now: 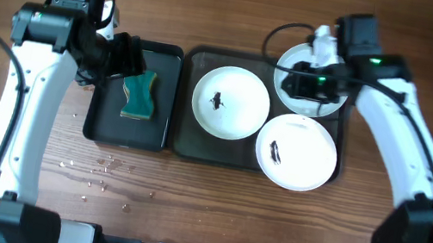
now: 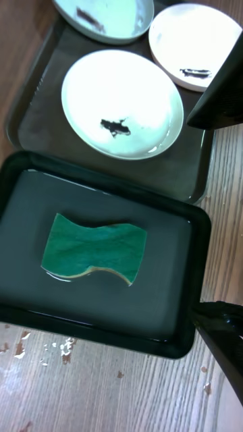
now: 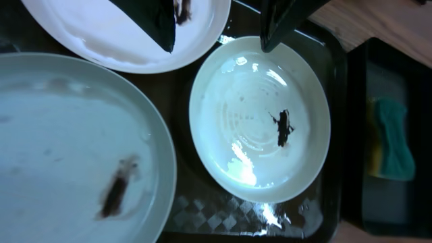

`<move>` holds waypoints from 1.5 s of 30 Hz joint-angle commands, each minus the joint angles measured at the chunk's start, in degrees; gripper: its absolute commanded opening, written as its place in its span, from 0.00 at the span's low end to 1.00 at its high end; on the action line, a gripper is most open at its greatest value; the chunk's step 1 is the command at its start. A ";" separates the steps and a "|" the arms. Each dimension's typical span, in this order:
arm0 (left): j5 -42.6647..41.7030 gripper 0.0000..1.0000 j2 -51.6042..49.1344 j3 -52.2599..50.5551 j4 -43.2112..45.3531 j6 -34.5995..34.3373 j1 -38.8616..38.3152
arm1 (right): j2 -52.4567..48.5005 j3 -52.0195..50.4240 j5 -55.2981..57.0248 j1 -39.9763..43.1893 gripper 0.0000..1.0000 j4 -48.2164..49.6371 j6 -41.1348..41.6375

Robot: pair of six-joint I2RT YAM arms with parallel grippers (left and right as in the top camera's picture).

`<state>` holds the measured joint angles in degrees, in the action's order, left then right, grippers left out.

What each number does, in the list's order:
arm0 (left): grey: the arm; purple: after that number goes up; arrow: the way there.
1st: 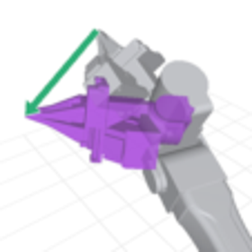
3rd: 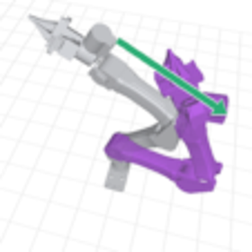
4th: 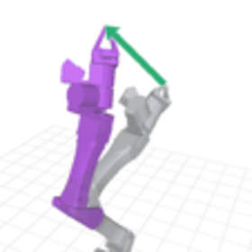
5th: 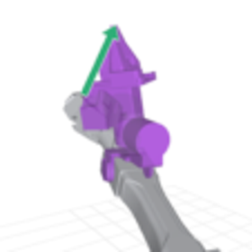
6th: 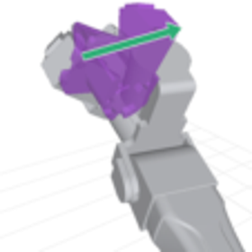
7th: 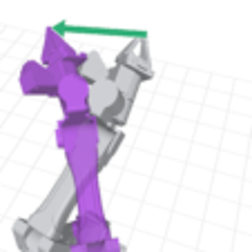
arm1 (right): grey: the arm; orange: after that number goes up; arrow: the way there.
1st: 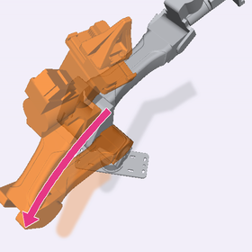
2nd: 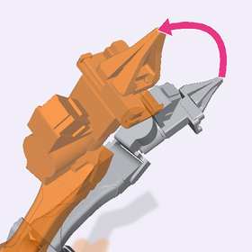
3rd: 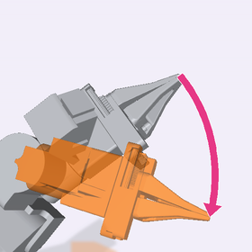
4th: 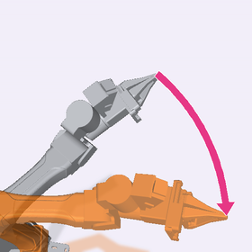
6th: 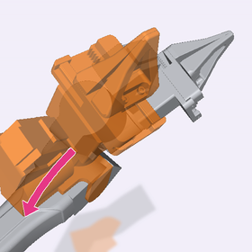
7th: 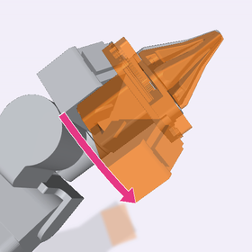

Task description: Clean dirty plates on tray and stack at the side

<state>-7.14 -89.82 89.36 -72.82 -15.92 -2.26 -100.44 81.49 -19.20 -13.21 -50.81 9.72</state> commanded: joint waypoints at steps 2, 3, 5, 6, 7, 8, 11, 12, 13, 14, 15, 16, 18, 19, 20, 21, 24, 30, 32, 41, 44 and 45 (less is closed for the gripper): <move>1.77 0.79 -2.32 0.63 1.09 0.50 -0.20 | -6.19 0.50 4.24 -3.54 0.41 3.61 -0.61; 1.88 0.79 -2.60 0.63 1.40 0.50 -0.20 | -7.45 0.50 4.37 -4.24 0.41 4.52 -0.74; 1.88 0.77 -2.84 0.63 1.70 0.50 -0.20 | -9.44 0.50 6.43 -5.33 0.41 5.90 -0.72; 1.90 0.75 -2.89 0.63 1.90 0.50 -0.20 | -10.47 0.50 8.41 -5.77 0.38 6.49 -0.70; 1.90 0.72 -2.89 0.63 2.08 0.50 -0.20 | -11.15 0.50 9.97 -6.05 0.35 6.73 -0.70; 1.90 0.72 -2.89 0.63 2.21 0.50 -0.20 | -11.80 0.50 11.06 -6.29 0.33 6.91 -0.72; 1.90 0.70 -2.89 0.63 2.32 0.50 -0.20 | -13.49 0.50 11.76 -6.71 0.26 7.39 -0.70; 1.90 0.69 -2.89 0.63 2.32 0.50 -0.20 | -13.88 0.50 11.78 -6.71 0.21 7.52 -0.68; 1.90 0.68 -2.89 0.63 2.34 0.50 -0.20 | -14.14 0.50 11.78 -6.71 0.18 7.52 -0.68; 1.90 0.68 -2.89 0.63 2.40 0.50 -0.20 | -14.45 0.50 11.87 -6.71 0.16 7.52 -0.70; 1.90 0.67 -2.89 0.63 2.47 0.50 -0.20 | -14.47 0.46 12.02 -6.71 0.16 7.56 -0.70; 1.95 0.67 -2.89 0.63 2.49 0.50 -0.20 | -14.47 0.09 12.00 -6.71 0.16 8.11 -0.68; 2.36 0.65 -2.89 0.63 2.51 0.50 -0.20 | -14.47 -0.42 11.98 -6.71 0.16 8.74 -0.55; 2.78 0.64 -2.89 0.63 2.49 0.50 -0.20 | -14.49 -0.87 11.98 -6.71 0.16 9.11 -0.55; 2.78 0.63 -2.89 0.63 2.51 0.50 -0.20 | -14.47 -1.46 11.98 -6.71 0.16 9.64 -0.52; 2.75 0.63 -2.89 0.63 2.51 0.48 -0.20 | -14.49 -1.62 11.96 -6.71 0.16 9.64 -0.52; 2.78 0.63 -2.89 0.63 2.58 0.48 -0.20 | -14.49 -1.92 11.93 -6.71 0.16 9.66 -0.48; 2.75 0.63 -2.89 0.63 2.51 0.48 -0.20 | -14.49 -5.16 11.93 -6.71 0.16 12.46 1.05; 2.75 0.63 -2.89 0.63 2.51 0.50 -0.20 | -14.49 -5.40 11.93 -6.71 0.13 12.55 1.03; 2.78 0.63 -2.89 0.57 2.51 0.50 -0.20 | -14.47 -5.42 11.74 -6.73 0.07 12.79 2.49; 2.78 0.63 -2.89 0.55 2.54 0.48 -0.20 | -14.47 -5.42 11.74 -6.73 0.04 12.85 2.49; 2.78 0.63 -2.89 0.52 2.51 0.50 -0.20 | -14.47 -5.42 11.72 -6.73 0.04 12.90 2.51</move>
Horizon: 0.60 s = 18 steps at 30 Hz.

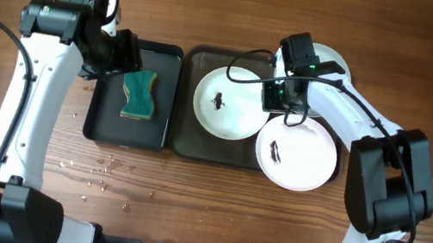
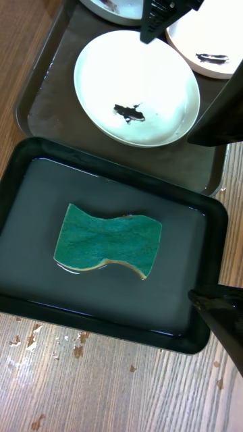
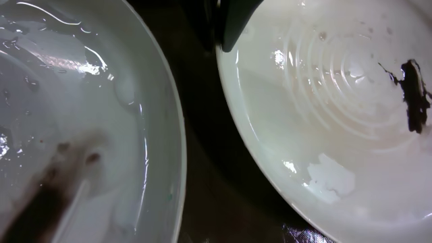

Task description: Clean dirty plates on tray and stack at the side

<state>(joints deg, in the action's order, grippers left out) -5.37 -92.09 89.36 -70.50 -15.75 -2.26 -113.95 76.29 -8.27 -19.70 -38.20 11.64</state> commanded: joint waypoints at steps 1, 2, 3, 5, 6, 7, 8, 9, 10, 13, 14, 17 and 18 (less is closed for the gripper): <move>1.01 0.63 -0.61 0.46 0.20 0.33 -0.20 | -0.96 -0.22 0.81 -0.24 0.04 0.31 0.59; 1.11 0.66 -0.61 0.26 0.26 0.33 -0.20 | -0.96 -0.22 0.81 -0.24 0.04 0.31 0.57; 1.64 0.66 -0.61 -0.22 0.66 0.31 -0.20 | -0.96 -0.22 0.79 -0.24 0.04 0.31 0.59; 3.26 0.71 -0.70 -2.10 1.75 0.31 -0.20 | -0.96 -0.22 0.81 -0.24 0.04 0.50 0.55; 3.37 0.75 -0.72 -3.37 2.80 0.33 -0.20 | -0.96 -0.22 0.81 -0.24 0.04 0.61 0.59; 3.34 0.76 -0.72 -4.81 4.13 0.33 -0.20 | -0.96 -0.22 0.79 -0.24 0.04 0.70 0.57; 3.34 0.77 -0.72 -6.12 5.44 0.33 -0.20 | -0.96 -0.22 0.79 -0.24 0.04 0.74 0.59; 3.34 0.75 -0.72 -8.76 8.22 0.33 -0.20 | -0.96 -0.22 0.81 -0.24 0.04 0.81 0.57; 3.34 0.73 -0.81 -10.47 10.14 0.33 -0.20 | -0.96 -0.22 0.79 -0.24 0.04 0.90 0.61; 3.28 0.66 -0.90 -14.78 15.17 0.61 -0.22 | -0.96 -0.22 0.79 -0.24 0.04 1.07 0.59; 3.30 0.66 -0.92 -16.04 16.68 0.66 -0.26 | -0.96 -0.22 0.79 -0.24 0.04 1.09 0.59; 1.29 0.66 -1.03 -19.45 20.74 3.89 -0.26 | -0.96 -0.22 0.79 -0.24 0.04 1.11 0.59; 1.33 0.66 -1.05 -20.39 21.92 3.85 -0.26 | -0.96 -0.22 0.79 -0.24 0.04 1.14 0.57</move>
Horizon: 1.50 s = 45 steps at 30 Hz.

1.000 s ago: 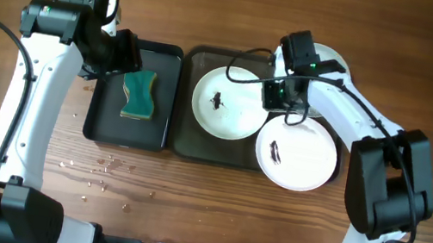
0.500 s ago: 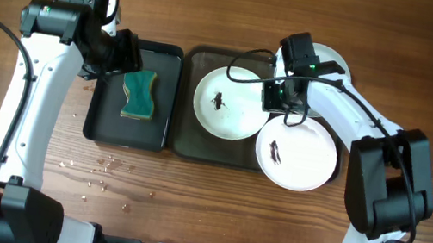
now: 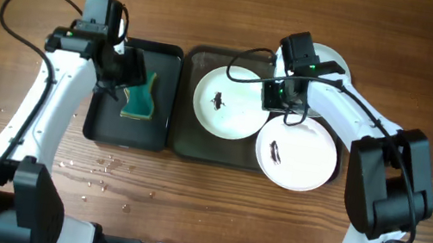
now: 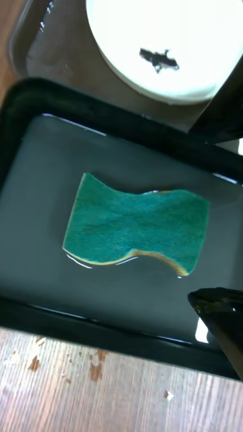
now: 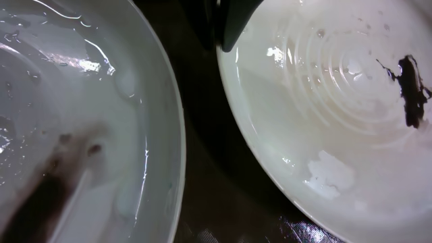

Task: Clean dirty plates on tray and stack at the side
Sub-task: 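Lower the left gripper and grasp the green sponge, lifting it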

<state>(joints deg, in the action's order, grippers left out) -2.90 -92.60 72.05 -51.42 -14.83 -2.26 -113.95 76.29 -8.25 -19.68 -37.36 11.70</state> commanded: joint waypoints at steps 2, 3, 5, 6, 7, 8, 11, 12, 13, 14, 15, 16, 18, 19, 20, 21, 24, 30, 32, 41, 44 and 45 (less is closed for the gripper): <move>-1.09 0.68 -0.55 -4.96 5.46 2.93 -0.26 | -0.96 -0.22 0.76 -0.26 0.04 0.31 0.52; -1.09 0.69 -0.55 -5.84 6.82 2.93 -0.24 | -0.96 -0.22 0.76 -0.26 0.05 0.31 0.50; -1.09 0.70 -0.55 -7.37 9.07 2.91 -0.26 | -0.96 -0.22 0.76 -0.26 0.04 0.28 0.50; -1.09 0.70 -0.76 -8.09 10.01 2.93 -0.26 | -0.96 -0.22 0.76 -0.26 0.04 0.31 0.52; -1.09 0.70 -0.98 -8.48 10.34 2.93 -0.26 | -0.96 -0.22 0.76 -0.26 0.04 0.31 0.50; -1.09 0.70 -1.53 -8.79 10.62 2.93 -0.26 | -0.96 -0.22 0.76 -0.26 0.04 0.31 0.52; -1.09 0.70 -3.39 -9.27 11.37 2.93 -0.26 | -0.96 -0.22 0.55 -0.35 0.04 0.35 0.50; -1.11 0.70 -4.57 -9.27 11.63 2.95 -0.26 | -0.96 -0.22 0.39 -0.39 0.04 0.46 0.50; -1.09 0.70 -5.22 -9.27 11.80 2.95 -0.26 | -0.96 -0.22 0.35 -0.39 0.04 0.50 0.50; -1.11 0.70 -6.05 -9.27 12.07 2.95 -0.26 | -0.96 -0.22 0.37 -0.39 0.04 0.52 0.50; -1.11 0.70 -7.02 -9.27 12.46 2.97 -0.28 | -0.96 -0.22 0.37 -0.39 0.04 0.52 0.50; -1.14 0.70 -7.91 -9.27 12.76 3.54 -0.44 | -0.96 -0.22 0.35 -0.39 0.04 0.50 0.50; -1.11 0.69 -9.14 -9.27 13.20 5.70 -0.94 | -0.96 -0.22 0.37 -0.39 0.04 0.50 0.50; -1.09 0.69 -9.53 -9.27 13.35 6.16 -1.27 | -0.96 -0.22 0.37 -0.39 0.04 0.50 0.48; -1.09 0.69 -9.73 -9.27 13.46 6.78 -1.42 | -0.96 -0.22 0.37 -0.39 0.04 0.52 0.48; -1.05 0.67 -10.14 -9.27 13.64 7.15 -1.75 | -0.96 -0.22 0.37 -0.39 0.04 0.52 0.50; -1.05 0.64 -11.17 -9.27 14.40 7.15 -2.08 | -0.96 -0.22 0.37 -0.39 0.04 0.52 0.48; -0.17 0.50 -13.18 -9.27 15.04 7.13 -2.10 | -0.96 -0.22 0.37 -0.39 0.04 0.50 0.48; -0.17 0.43 -13.22 -9.27 15.28 7.13 -2.10 | -0.96 -0.22 0.37 -0.39 0.04 0.50 0.50; 2.56 0.04 -6.99 -8.92 15.23 6.91 -2.03 | -0.96 -0.22 0.37 -0.39 0.04 0.50 0.46; 2.58 0.04 0.33 -8.92 15.26 6.91 -2.03 | -0.96 -0.22 0.37 -0.39 0.04 0.50 0.48; 2.58 0.04 3.08 -8.92 15.26 6.91 -2.03 | -0.96 -0.22 0.35 -0.39 0.05 0.50 0.50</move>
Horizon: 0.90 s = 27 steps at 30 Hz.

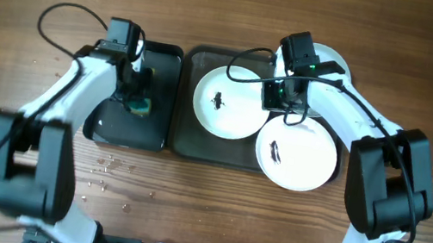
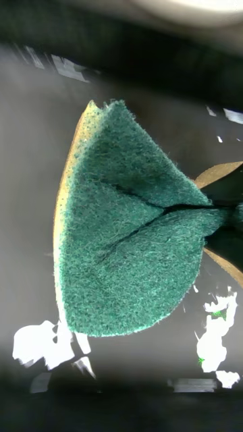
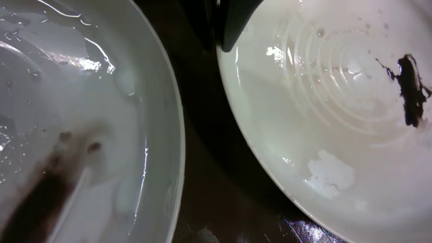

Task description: Clean dirty plates on tray and stack at the side

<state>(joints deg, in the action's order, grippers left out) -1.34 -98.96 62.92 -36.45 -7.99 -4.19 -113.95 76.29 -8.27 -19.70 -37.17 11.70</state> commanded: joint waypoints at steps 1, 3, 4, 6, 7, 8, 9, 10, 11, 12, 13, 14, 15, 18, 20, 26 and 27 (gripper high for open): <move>1.03 0.04 11.78 0.20 0.28 0.07 -0.11 | -0.96 -0.22 0.37 -0.37 0.05 0.31 0.48; 1.05 0.04 16.98 0.20 0.28 0.04 -0.11 | -0.96 -0.22 0.37 -0.37 0.04 0.31 0.48; 1.05 0.04 19.76 0.20 0.31 0.04 -0.11 | -0.96 -0.22 0.37 -0.37 0.04 0.33 0.50; 1.05 0.04 25.07 0.20 0.31 -0.17 -0.11 | -0.96 -0.22 0.37 -0.37 0.04 0.31 0.52; 1.05 0.04 26.97 0.20 0.31 -0.37 -0.11 | -0.96 -0.22 0.37 -0.37 0.04 0.31 0.50; 1.05 0.04 28.83 0.20 0.31 -1.05 -0.11 | -0.96 -0.22 0.37 -0.37 0.04 0.31 0.50; 1.03 0.04 30.82 0.20 0.31 -1.81 -0.11 | -0.96 -0.22 0.39 -0.37 0.04 0.31 0.50; 1.05 0.04 32.57 0.20 0.31 -2.47 -0.11 | -0.96 -0.22 0.39 -0.37 0.04 0.31 0.48; 1.03 0.04 34.38 0.20 0.31 -2.82 -0.11 | -0.96 -0.22 0.37 -0.37 0.04 0.31 0.48; 1.05 0.04 35.71 0.20 0.33 -2.89 -0.11 | -0.96 -0.22 0.37 -0.37 0.04 0.31 0.50; 1.05 0.04 36.96 0.20 0.48 -2.91 -0.11 | -0.96 -0.22 0.37 -0.37 0.04 0.31 0.50; 1.05 0.04 38.12 0.20 0.74 -2.89 -0.11 | -0.96 -0.22 0.37 -0.37 0.04 0.31 0.50; 1.05 0.04 38.88 0.20 0.98 -2.89 -0.11 | -0.96 -0.22 0.35 -0.37 0.04 0.31 0.50; 1.05 0.04 39.39 0.20 1.14 -2.86 -0.11 | -0.96 -0.22 -0.57 -0.37 0.04 0.35 0.48; 1.03 0.04 38.75 0.20 1.11 -2.86 -0.11 | -0.96 -0.22 -1.97 -0.37 0.04 0.50 0.48; 1.01 0.04 36.52 0.20 1.14 -2.89 -0.11 | -0.96 -0.22 -2.05 -0.37 0.04 0.50 0.46; 1.01 0.04 36.30 0.20 1.16 -2.89 -0.11 | -0.96 -0.22 -2.05 -0.37 0.04 0.50 0.46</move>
<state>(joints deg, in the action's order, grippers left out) -1.10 -61.84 62.94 -35.94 -10.20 -4.19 -113.97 76.29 -8.56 -19.68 -37.10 11.70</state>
